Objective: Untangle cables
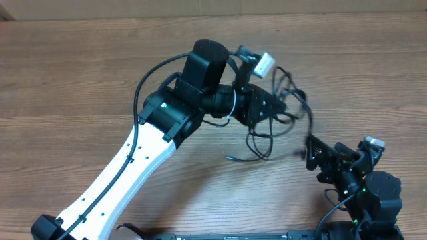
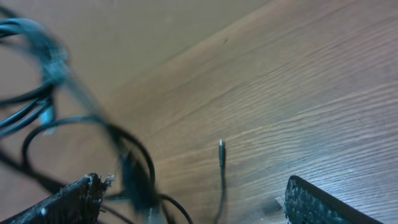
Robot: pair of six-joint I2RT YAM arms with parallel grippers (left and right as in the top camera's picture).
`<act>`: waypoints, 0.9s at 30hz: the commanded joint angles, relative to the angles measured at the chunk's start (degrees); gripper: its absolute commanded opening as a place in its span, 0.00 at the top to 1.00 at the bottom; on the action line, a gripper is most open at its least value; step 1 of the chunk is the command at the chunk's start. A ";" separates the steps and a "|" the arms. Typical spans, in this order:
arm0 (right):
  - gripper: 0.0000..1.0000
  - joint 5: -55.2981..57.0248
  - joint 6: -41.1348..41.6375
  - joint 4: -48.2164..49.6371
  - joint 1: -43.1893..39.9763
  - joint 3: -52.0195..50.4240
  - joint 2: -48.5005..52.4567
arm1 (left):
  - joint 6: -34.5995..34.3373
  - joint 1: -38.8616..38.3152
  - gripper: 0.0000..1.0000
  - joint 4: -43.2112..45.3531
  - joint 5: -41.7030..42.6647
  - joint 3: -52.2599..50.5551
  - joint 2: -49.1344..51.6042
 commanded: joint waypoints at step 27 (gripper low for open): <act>0.00 -27.78 -15.54 7.80 -0.17 0.44 -0.07 | -52.30 -7.45 0.96 12.94 -19.78 1.51 -0.81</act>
